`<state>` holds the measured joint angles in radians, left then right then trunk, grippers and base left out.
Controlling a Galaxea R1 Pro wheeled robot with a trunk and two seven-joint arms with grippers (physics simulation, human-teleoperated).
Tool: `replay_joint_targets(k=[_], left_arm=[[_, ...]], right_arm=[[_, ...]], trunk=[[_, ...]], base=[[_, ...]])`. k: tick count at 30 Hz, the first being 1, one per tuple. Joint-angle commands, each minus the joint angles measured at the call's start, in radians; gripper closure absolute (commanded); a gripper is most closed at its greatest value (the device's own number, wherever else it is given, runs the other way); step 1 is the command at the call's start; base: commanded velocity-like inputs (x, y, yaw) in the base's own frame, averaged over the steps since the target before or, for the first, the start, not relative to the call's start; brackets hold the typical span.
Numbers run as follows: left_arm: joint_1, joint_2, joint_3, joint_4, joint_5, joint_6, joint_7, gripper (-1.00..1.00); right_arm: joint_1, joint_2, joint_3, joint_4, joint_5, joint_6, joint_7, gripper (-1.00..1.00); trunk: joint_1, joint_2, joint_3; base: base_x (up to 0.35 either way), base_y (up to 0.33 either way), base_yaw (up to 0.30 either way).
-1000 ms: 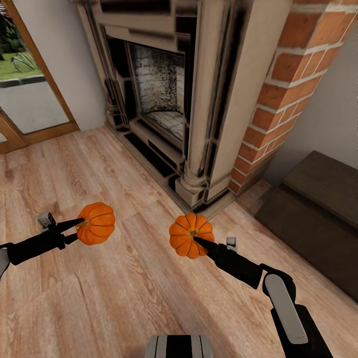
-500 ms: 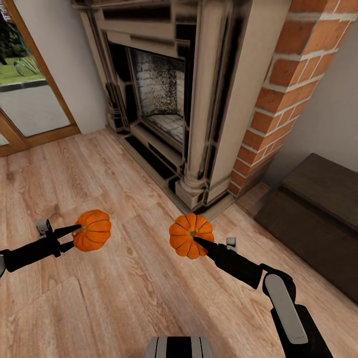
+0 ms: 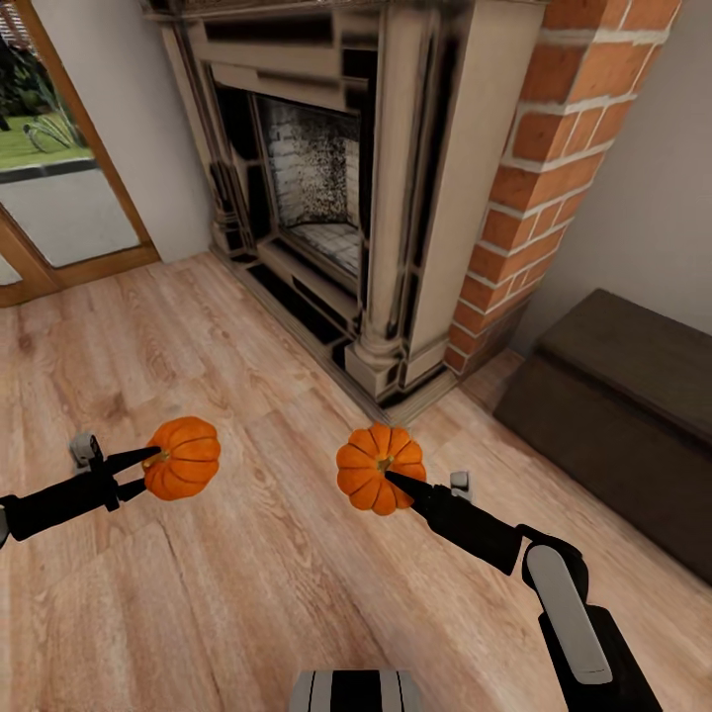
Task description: Place each of the two pumpkins and all three candles from the living room inside a cabinet in the living room (use any cabinet), then make sure every cabinet is closed, and position the cauldron so it is next to a table in the living room.
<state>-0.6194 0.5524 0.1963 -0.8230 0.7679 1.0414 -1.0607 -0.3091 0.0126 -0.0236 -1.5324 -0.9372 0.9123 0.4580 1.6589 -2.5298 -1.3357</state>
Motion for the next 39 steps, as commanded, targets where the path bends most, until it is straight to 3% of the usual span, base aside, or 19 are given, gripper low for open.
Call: replay_joint_targets(k=[1, 35, 39], left_arm=[[0.000, 0.000, 0.001, -0.001, 0.002, 0.006, -0.004, 1.00], [-0.001, 0.001, -0.001, -0.005, 0.006, 0.006, -0.009, 1.00], [-0.002, 0.001, -0.033, -0.007, 0.006, 0.006, -0.018, 1.00]], right_arm=[[-0.001, 0.001, -0.002, 0.000, -0.003, 0.008, 0.006, 1.00], [-0.001, 0.001, -0.004, 0.000, -0.003, 0.007, 0.007, 1.00], [-0.001, 0.001, -0.004, 0.000, -0.003, 0.008, 0.006, 1.00]], trunk=[[-0.001, 0.000, 0.001], [-0.001, 0.000, 0.046], [-0.001, 0.000, 0.051]], base=[[-0.225, 0.000, -0.155], [-0.018, 0.000, -0.177], [0.000, 0.000, -0.152]])
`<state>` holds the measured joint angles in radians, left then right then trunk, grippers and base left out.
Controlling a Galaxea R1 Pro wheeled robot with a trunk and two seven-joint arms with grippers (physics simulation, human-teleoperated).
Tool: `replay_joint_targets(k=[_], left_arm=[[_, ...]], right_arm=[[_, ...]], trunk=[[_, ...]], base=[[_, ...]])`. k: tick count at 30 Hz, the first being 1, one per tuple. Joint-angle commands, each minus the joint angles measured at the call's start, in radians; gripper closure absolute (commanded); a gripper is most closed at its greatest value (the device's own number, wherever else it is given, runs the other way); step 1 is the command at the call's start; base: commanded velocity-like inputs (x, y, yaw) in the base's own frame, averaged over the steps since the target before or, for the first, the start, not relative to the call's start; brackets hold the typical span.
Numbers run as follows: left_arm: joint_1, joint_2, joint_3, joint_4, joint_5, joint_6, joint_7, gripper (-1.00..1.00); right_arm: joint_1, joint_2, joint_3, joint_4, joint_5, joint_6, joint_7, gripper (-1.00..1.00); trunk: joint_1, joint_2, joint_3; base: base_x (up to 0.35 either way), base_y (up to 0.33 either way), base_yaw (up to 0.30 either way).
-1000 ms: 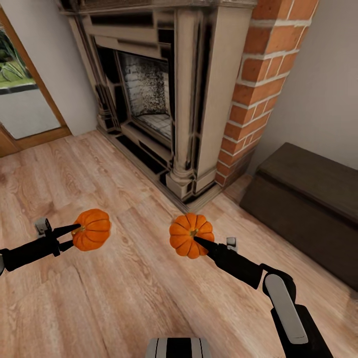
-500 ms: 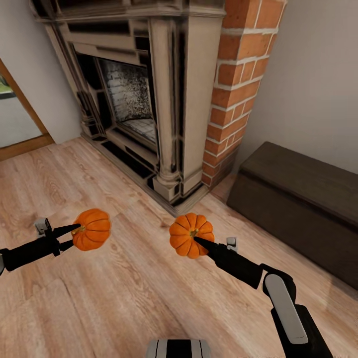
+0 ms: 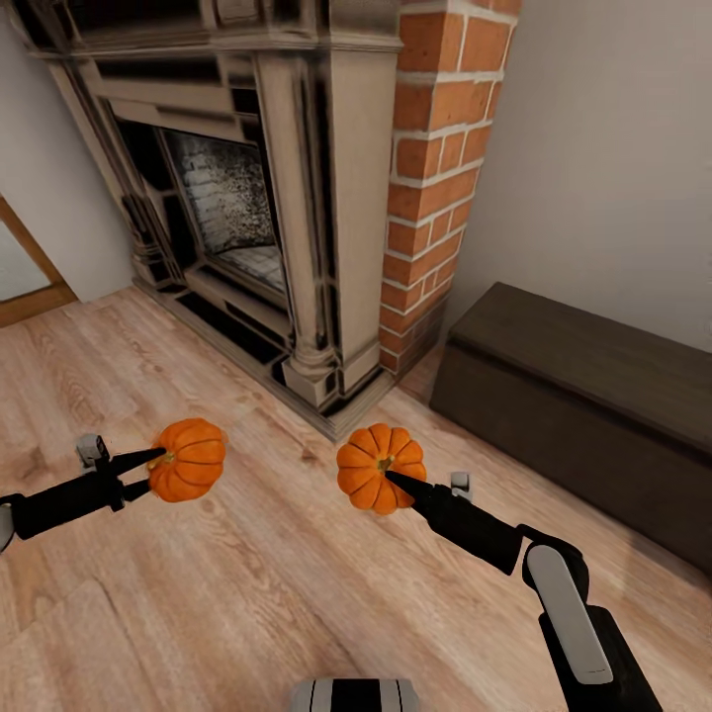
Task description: Place each of the two pumpkins and all three candles from the living room inside a cabinet in the living room (use any cabinet), then make sure every cabinet is closed, and position the cauldron so it is next to a table in the living room.
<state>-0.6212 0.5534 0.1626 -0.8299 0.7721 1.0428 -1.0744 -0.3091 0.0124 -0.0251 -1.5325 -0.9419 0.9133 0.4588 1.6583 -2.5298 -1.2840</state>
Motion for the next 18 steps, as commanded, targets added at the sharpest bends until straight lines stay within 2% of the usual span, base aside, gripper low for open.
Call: replay_joint_targets(k=[1, 3, 4, 13, 18], left_arm=[[-0.001, 0.001, -0.031, 0.000, 0.002, 0.004, -0.006, 1.00], [-0.003, 0.001, -0.069, -0.001, 0.003, 0.004, -0.010, 1.00], [-0.004, 0.001, -0.104, -0.001, 0.003, 0.004, -0.018, 1.00], [-0.011, 0.002, -0.245, -0.002, 0.000, 0.004, -0.040, 1.00], [-0.012, 0.002, -0.271, -0.002, -0.001, 0.004, -0.041, 1.00]], right_arm=[[-0.001, 0.001, -0.003, 0.000, 0.002, 0.007, 0.005, 1.00], [-0.001, 0.001, -0.003, 0.000, 0.002, 0.007, 0.005, 1.00], [-0.001, 0.001, -0.003, 0.000, 0.003, 0.007, 0.005, 1.00], [-0.001, 0.000, -0.005, 0.000, 0.005, 0.007, -0.004, 1.00], [-0.001, 0.000, -0.006, 0.001, 0.005, 0.007, -0.006, 1.00]], trunk=[[0.000, 0.000, 0.001], [0.000, 0.000, 0.003], [0.000, 0.000, 0.005], [0.000, 0.000, 0.017], [0.000, 0.000, 0.024]], base=[[0.000, 0.000, -0.151], [0.000, 0.000, -0.151], [0.000, 0.000, -0.151], [0.000, 0.000, -0.153], [0.000, 0.000, -0.153]])
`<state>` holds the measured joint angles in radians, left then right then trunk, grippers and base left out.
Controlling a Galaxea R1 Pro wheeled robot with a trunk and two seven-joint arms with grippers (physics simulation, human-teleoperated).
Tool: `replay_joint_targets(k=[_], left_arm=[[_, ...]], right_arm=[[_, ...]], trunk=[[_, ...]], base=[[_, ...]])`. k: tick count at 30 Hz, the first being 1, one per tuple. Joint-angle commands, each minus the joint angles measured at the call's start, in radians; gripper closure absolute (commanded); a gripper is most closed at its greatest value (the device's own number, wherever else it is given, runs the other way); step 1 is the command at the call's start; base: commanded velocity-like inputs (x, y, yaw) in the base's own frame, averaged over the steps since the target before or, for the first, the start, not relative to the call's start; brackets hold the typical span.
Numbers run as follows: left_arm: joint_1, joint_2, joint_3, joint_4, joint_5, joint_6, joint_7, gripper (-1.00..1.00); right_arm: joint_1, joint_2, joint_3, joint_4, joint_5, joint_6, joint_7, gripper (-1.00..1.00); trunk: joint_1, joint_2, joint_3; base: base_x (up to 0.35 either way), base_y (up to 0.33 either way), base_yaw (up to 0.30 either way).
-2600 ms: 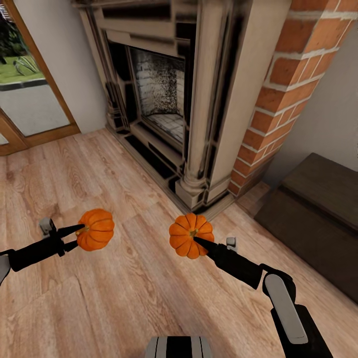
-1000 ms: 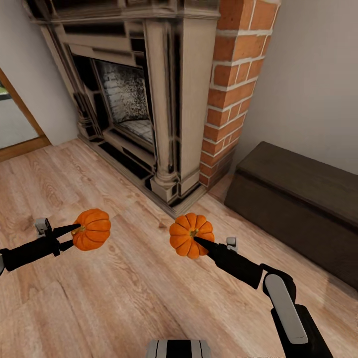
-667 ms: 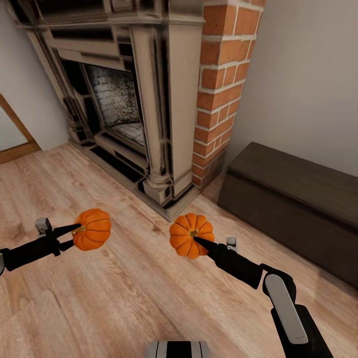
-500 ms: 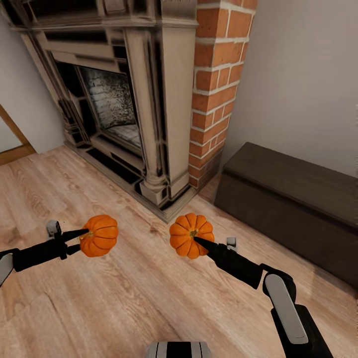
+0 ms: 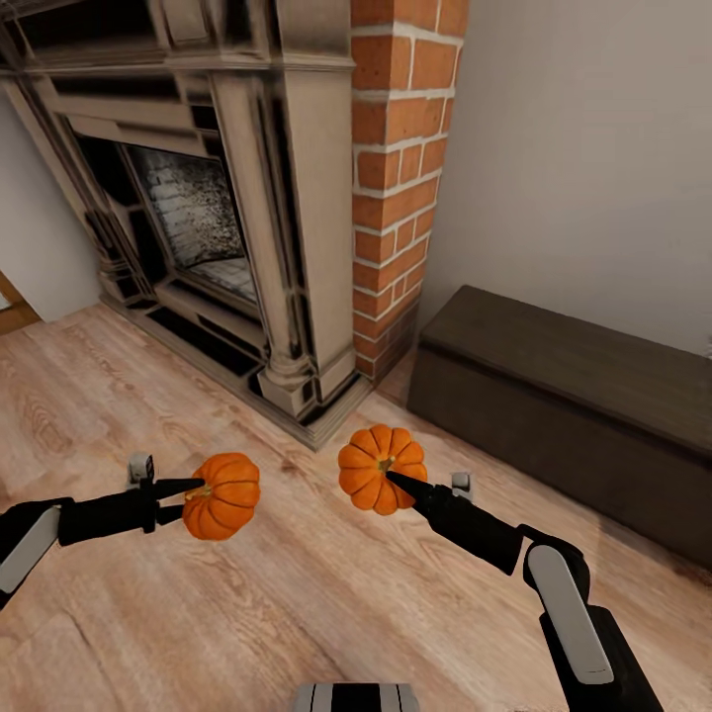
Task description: Place each of the two pumpkins and all three candles from the living room inside a cabinet in the living room (use any cabinet), then make sure every cabinet is closed, and position the cauldron so it is next to a table in the living room.
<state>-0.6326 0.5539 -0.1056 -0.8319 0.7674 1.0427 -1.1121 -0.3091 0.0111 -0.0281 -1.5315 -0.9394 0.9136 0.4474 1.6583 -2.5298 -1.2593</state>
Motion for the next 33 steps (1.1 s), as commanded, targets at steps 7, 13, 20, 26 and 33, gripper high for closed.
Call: replay_joint_targets(k=[7, 13, 20, 26, 33], left_arm=[[-0.002, -0.001, -0.044, 0.000, 0.004, 0.005, -0.004, 1.00], [-0.002, -0.005, -0.051, -0.003, 0.006, 0.005, -0.005, 1.00], [-0.001, -0.005, -0.052, -0.027, 0.008, 0.005, -0.006, 1.00], [0.000, -0.003, -0.052, -0.043, 0.010, 0.005, -0.007, 1.00], [0.001, -0.003, -0.051, -0.046, 0.010, 0.005, -0.025, 1.00]], right_arm=[[-0.001, 0.001, -0.003, 0.001, 0.002, 0.007, 0.005, 1.00], [-0.001, 0.001, -0.004, 0.001, 0.002, 0.007, 0.005, 1.00], [-0.001, 0.001, -0.003, 0.001, 0.002, 0.007, 0.005, 1.00], [-0.001, 0.001, -0.003, 0.001, 0.002, 0.007, 0.005, 1.00], [-0.001, 0.001, -0.003, 0.001, 0.002, 0.007, 0.005, 1.00]], trunk=[[0.000, 0.000, 0.009], [0.000, 0.000, 0.017], [0.000, 0.000, 0.025], [0.000, 0.000, 0.034], [0.000, 0.000, 0.043]], base=[[0.000, 0.000, -0.153], [0.000, 0.000, -0.146], [0.000, 0.000, -0.126], [0.000, 0.000, -0.133], [0.000, 0.000, -0.134]])
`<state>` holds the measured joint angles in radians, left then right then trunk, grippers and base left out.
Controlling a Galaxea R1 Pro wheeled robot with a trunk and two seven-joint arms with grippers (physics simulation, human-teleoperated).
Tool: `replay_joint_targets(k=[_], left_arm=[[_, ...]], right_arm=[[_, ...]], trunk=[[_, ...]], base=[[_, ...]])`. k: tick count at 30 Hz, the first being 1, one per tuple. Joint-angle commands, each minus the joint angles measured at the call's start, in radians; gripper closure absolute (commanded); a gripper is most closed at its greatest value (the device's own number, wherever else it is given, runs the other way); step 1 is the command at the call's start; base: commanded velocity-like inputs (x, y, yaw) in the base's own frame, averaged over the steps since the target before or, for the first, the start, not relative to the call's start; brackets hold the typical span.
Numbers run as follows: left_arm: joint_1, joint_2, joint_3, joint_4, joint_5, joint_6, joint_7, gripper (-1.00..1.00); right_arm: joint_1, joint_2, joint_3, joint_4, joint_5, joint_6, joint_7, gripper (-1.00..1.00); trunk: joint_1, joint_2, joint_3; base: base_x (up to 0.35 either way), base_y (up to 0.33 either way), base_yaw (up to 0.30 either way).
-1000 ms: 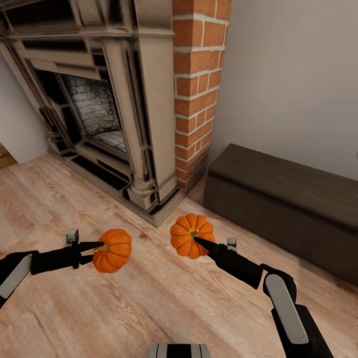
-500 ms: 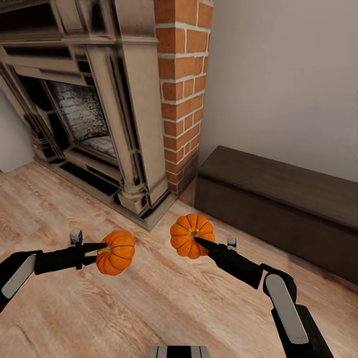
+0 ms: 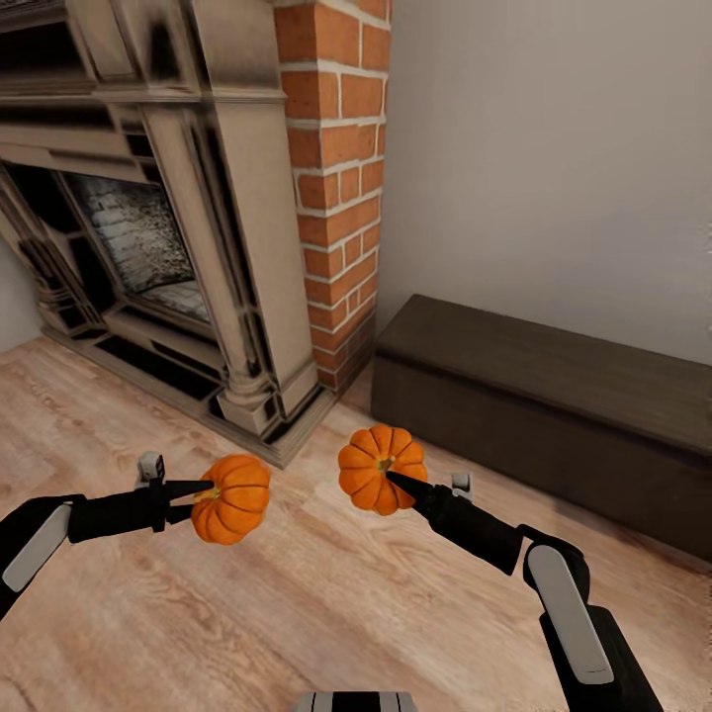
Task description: Place each of the two pumpkins and all three candles from the living room inside a cabinet in the living room (use any cabinet), then make sure every cabinet is closed, and position the cauldron so it is next to a table in the living room.
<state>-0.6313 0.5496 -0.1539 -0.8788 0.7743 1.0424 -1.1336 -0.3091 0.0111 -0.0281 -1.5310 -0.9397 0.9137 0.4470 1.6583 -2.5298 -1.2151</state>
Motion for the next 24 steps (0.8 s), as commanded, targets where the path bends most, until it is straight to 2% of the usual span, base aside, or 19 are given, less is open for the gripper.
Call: replay_joint_targets(k=[1, 12, 24], left_arm=[[-0.001, 0.001, -0.003, 0.000, 0.003, 0.005, -0.004, 1.00], [-0.001, 0.000, -0.002, -0.004, 0.003, 0.005, -0.006, 1.00], [-0.001, -0.001, 0.000, -0.026, 0.003, 0.005, -0.007, 1.00]], right_arm=[[-0.001, 0.001, -0.003, 0.001, 0.002, 0.007, 0.006, 1.00], [-0.001, 0.001, -0.003, 0.002, 0.002, 0.007, 0.006, 1.00], [-0.001, 0.001, -0.005, 0.002, 0.002, 0.007, 0.006, 1.00]], trunk=[[0.000, 0.000, 0.001], [0.000, 0.000, 0.016], [0.000, 0.000, 0.033]], base=[[-0.017, 0.000, -0.134], [-0.106, 0.000, -0.134], [-0.013, 0.000, -0.134]])
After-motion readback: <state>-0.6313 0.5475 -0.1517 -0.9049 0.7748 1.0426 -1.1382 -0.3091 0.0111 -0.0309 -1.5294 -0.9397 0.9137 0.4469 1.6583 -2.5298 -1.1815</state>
